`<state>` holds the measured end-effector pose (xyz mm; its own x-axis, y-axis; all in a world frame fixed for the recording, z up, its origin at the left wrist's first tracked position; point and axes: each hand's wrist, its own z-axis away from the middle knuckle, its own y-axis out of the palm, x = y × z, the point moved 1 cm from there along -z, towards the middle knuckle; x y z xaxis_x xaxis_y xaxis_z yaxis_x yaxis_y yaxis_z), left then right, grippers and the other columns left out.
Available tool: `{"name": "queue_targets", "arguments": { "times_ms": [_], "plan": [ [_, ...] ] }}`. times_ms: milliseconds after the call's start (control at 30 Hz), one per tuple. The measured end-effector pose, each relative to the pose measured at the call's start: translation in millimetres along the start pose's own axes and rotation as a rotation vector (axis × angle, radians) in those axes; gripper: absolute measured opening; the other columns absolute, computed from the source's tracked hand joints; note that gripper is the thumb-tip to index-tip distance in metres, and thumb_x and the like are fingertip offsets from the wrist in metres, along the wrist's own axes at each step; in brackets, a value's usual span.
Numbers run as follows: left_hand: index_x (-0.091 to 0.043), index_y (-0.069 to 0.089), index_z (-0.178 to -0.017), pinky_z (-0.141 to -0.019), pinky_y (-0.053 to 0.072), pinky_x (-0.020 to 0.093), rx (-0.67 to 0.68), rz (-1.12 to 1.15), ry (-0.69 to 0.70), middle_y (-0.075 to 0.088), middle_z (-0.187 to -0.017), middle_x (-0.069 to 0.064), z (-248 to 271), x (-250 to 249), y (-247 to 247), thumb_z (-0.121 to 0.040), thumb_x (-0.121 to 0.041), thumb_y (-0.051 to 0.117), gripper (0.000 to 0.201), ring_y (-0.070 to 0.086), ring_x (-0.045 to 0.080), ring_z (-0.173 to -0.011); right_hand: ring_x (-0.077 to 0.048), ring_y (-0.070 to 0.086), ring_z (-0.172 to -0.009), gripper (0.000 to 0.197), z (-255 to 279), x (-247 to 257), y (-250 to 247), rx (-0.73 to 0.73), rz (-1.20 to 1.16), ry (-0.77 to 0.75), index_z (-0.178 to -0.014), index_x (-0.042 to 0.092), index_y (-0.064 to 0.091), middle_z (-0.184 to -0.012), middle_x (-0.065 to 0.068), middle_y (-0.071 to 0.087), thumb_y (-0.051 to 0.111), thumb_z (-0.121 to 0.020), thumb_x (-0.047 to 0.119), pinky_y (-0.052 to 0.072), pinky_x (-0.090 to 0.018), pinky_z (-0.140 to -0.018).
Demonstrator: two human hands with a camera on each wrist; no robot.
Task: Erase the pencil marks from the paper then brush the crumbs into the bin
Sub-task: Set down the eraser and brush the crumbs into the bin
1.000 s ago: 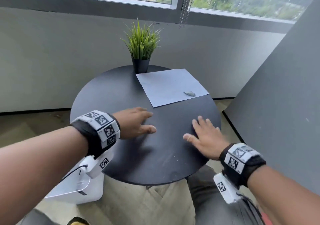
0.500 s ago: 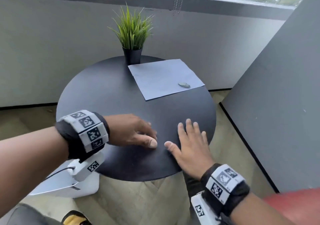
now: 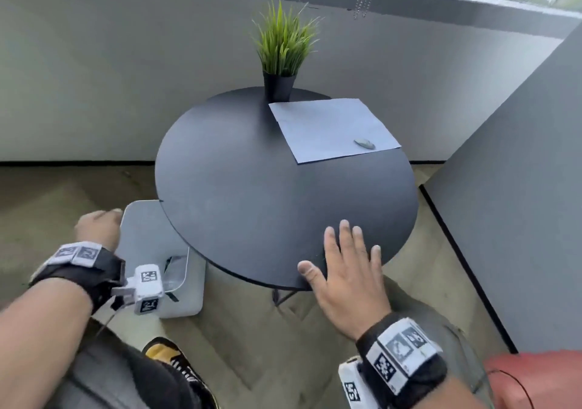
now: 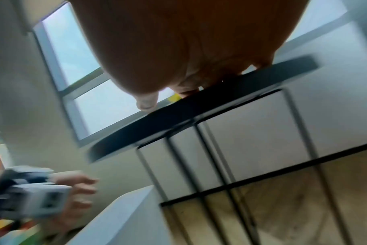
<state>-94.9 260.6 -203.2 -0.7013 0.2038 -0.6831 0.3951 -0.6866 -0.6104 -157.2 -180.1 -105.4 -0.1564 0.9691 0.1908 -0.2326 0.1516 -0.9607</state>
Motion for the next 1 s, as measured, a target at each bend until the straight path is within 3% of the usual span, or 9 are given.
{"name": "queue_targets", "arguments": {
  "times_ms": [133, 200, 267, 333, 433, 567, 667, 767, 1000],
  "plan": [
    [0.0, 0.04, -0.144, -0.1, 0.043, 0.048, 0.076, -0.23, -0.1, 0.053, -0.138, 0.03, 16.3, 23.0, 28.2, -0.088, -0.035, 0.074, 0.075, 0.053, 0.048, -0.123, 0.001, -0.014, -0.147, 0.092, -1.7, 18.7, -5.8, -0.046, -0.358, -0.182, -0.157, 0.029, 0.002, -0.163, 0.015, -0.007, 0.014, -0.084, 0.083, -0.008, -0.039, -0.122],
    [0.007, 0.043, -0.139, -0.088, 0.043, 0.041, 0.116, -0.253, -0.099, 0.057, -0.131, 0.03, 13.2, 29.3, 34.1, -0.089, -0.023, 0.075, 0.066, 0.057, 0.047, -0.117, -0.003, -0.008, -0.149, 0.087, -14.7, -9.2, -17.6, -0.197, -0.406, 0.019, -0.157, 0.026, 0.007, -0.165, 0.01, 0.001, 0.021, -0.087, 0.076, -0.005, -0.038, -0.122],
    [0.012, 0.056, -0.125, -0.081, 0.044, 0.038, 0.155, -0.336, -0.09, 0.064, -0.119, 0.03, 13.5, 34.9, 34.7, -0.091, -0.02, 0.073, 0.05, 0.063, 0.045, -0.107, -0.013, -0.006, -0.151, 0.092, -19.9, -31.7, -23.0, -0.149, -0.265, 0.237, -0.157, 0.022, 0.009, -0.166, 0.002, 0.0, 0.014, -0.084, 0.077, -0.002, -0.046, -0.122],
    [0.012, 0.064, -0.118, -0.088, 0.051, 0.038, 0.271, -0.43, -0.094, 0.067, -0.115, 0.028, 13.0, 41.6, 42.2, -0.095, -0.024, 0.068, 0.043, 0.066, 0.042, -0.105, -0.02, -0.008, -0.151, 0.095, -15.0, -27.9, -14.5, -0.075, -0.074, 0.275, -0.157, 0.02, 0.009, -0.165, -0.003, -0.003, 0.002, -0.083, 0.08, -0.001, -0.052, -0.121],
    [0.008, 0.06, -0.131, -0.095, 0.047, 0.031, 0.393, -0.633, -0.015, 0.061, -0.135, 0.022, 6.3, 52.7, 58.1, -0.104, -0.016, 0.051, 0.037, 0.059, 0.034, -0.123, -0.021, -0.019, -0.149, 0.096, 7.0, 18.5, 8.7, -0.047, 0.026, 0.108, -0.157, 0.021, 0.0, -0.164, -0.003, -0.014, -0.007, -0.082, 0.079, -0.009, -0.052, -0.119],
    [0.0, 0.066, -0.121, -0.086, 0.049, 0.027, 0.445, -0.783, 0.182, 0.066, -0.127, 0.019, 40.4, 28.8, 54.3, -0.103, -0.019, 0.045, 0.033, 0.064, 0.031, -0.114, -0.002, -0.023, -0.146, 0.092, 19.0, 54.5, 6.4, 0.034, -0.237, -0.254, -0.156, 0.027, -0.004, -0.162, 0.011, -0.017, 0.008, -0.083, 0.082, -0.011, -0.041, -0.121],
    [-0.003, 0.069, -0.116, -0.077, 0.045, 0.028, 0.469, -0.834, 0.241, 0.069, -0.122, 0.018, 77.5, 13.0, 44.0, -0.102, -0.025, 0.049, 0.033, 0.065, 0.034, -0.108, -0.005, -0.009, -0.15, 0.088, -3.0, 1.5, -13.4, -0.172, -0.426, 0.004, -0.157, 0.025, 0.004, -0.164, 0.009, -0.004, 0.021, -0.086, 0.075, -0.006, -0.037, -0.122],
    [0.001, 0.066, -0.121, -0.076, 0.041, 0.027, 0.429, -0.822, 0.199, 0.065, -0.128, 0.018, 111.4, 4.3, 30.0, -0.105, -0.024, 0.049, 0.035, 0.061, 0.032, -0.119, -0.024, -0.004, -0.151, 0.088, -7.3, -31.5, -16.6, -0.078, -0.129, 0.289, -0.157, 0.016, 0.011, -0.165, -0.006, -0.001, 0.014, -0.088, 0.072, 0.004, -0.051, -0.121],
    [-0.004, 0.066, -0.122, -0.085, 0.046, 0.025, 0.558, -0.797, 0.264, 0.066, -0.126, 0.014, 160.5, -2.0, 12.2, -0.101, -0.023, 0.053, 0.031, 0.063, 0.027, -0.111, -0.02, -0.031, -0.145, 0.089, 31.9, 98.2, 23.5, 0.05, -0.075, -0.12, -0.156, 0.02, -0.009, -0.16, 0.0, -0.026, 0.008, -0.089, 0.076, -0.017, -0.055, -0.116]
  ]
}}
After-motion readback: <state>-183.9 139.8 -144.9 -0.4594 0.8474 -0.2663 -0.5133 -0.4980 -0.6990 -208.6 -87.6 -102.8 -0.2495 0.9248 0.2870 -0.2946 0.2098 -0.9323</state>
